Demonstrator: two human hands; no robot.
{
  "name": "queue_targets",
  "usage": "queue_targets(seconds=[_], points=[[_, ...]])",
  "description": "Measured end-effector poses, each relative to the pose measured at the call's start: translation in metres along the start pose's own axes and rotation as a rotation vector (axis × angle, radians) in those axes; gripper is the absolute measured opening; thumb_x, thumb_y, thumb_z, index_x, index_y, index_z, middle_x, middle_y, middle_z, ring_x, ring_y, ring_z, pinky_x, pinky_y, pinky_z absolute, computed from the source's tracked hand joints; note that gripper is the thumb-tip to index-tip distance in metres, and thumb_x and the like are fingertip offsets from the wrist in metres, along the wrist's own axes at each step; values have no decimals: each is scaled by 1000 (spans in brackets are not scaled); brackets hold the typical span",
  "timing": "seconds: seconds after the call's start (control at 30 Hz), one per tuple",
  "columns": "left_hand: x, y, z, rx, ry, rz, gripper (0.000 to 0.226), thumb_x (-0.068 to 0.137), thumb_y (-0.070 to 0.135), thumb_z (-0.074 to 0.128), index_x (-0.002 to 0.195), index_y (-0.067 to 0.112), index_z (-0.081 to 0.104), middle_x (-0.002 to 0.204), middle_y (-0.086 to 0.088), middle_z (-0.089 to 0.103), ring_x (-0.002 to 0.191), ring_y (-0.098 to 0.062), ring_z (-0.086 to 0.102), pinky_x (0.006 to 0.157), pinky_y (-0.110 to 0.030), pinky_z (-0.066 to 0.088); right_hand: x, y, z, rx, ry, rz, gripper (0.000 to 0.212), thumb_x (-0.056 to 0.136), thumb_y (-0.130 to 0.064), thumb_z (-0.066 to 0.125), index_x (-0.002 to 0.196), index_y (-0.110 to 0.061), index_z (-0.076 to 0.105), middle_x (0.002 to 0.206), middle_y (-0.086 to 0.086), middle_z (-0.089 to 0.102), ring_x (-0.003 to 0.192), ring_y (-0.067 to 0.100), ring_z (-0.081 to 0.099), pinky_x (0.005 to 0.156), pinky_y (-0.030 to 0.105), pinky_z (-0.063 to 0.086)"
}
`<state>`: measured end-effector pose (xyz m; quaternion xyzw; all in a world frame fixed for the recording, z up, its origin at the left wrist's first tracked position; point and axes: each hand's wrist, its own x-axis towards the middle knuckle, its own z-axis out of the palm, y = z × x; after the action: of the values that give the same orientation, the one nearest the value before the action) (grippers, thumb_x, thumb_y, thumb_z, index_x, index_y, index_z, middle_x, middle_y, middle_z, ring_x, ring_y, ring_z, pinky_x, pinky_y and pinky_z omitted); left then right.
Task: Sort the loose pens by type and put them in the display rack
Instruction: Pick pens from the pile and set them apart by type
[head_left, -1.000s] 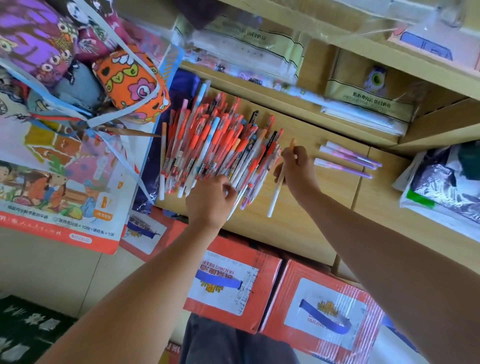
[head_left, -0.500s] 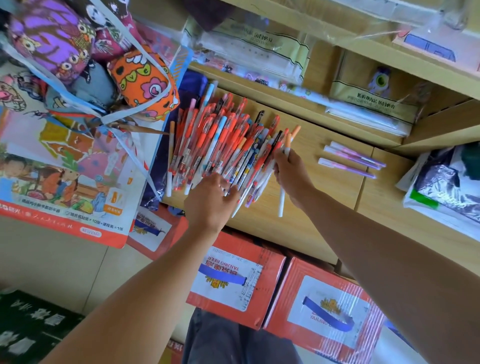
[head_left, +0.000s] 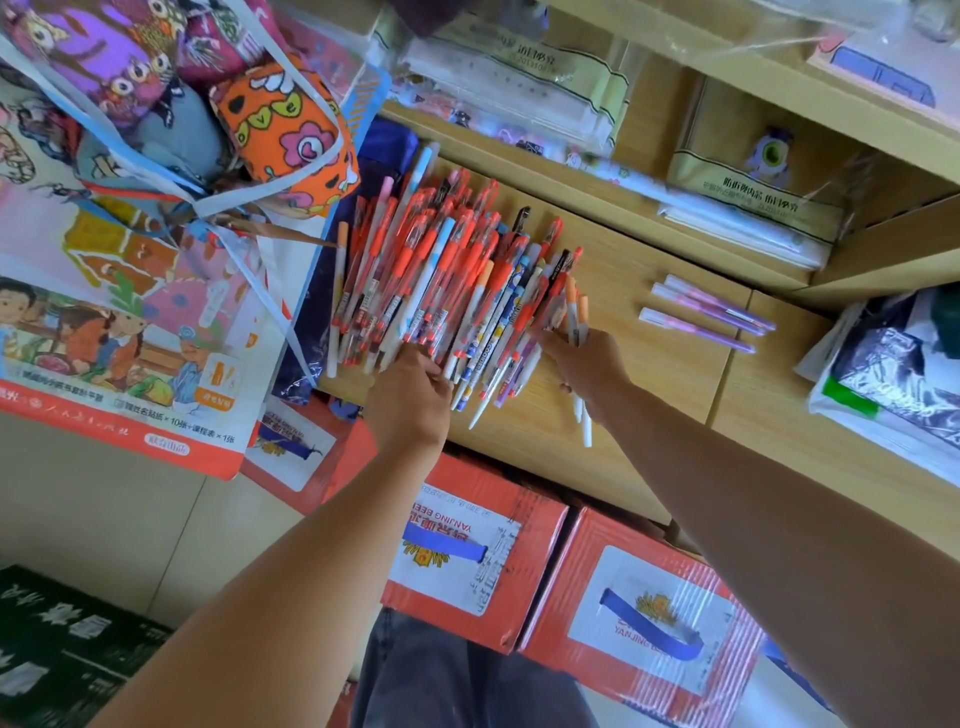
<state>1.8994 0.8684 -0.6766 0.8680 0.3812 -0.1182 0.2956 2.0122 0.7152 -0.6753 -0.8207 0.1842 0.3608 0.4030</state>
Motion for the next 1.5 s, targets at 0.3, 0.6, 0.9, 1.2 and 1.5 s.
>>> queue_targets(seconds=[0.3,0.6,0.9,1.2,1.5], points=[[-11,-7,-5,-231,-102,150,15,86,19,67,96,8,66,86,2,68,73,-10,62,61,-15,44,-1,5,-15,-199,154,-32,16,83,-27,64,86,-15,52,67,-1,48,55,15,44,46,24,31],[-26,22,-13,-311,-277,300,7,85,22,68,87,14,67,77,9,68,70,-4,62,68,-23,50,-28,-12,-3,208,-207,-149,26,88,-31,67,89,-5,65,61,1,53,54,13,47,59,30,44],[-19,-2,-41,-109,88,21,17,91,21,56,107,14,59,112,-7,59,89,-19,59,63,-24,40,-37,-31,10,99,-213,-182,20,97,-21,46,97,-4,55,77,13,64,58,18,52,60,33,42],[-5,-31,-52,-184,190,-378,37,93,16,49,128,6,48,124,-18,54,114,-35,51,89,-41,40,-33,-82,72,-39,-327,-294,18,94,-25,52,91,-7,53,75,19,54,65,21,51,63,36,43],[14,-41,-48,-342,287,-480,13,90,25,62,81,16,65,78,1,67,67,-12,53,55,-21,31,-20,-85,85,-111,-421,-338,14,98,-20,53,96,-7,56,69,7,57,58,18,53,66,36,50]])
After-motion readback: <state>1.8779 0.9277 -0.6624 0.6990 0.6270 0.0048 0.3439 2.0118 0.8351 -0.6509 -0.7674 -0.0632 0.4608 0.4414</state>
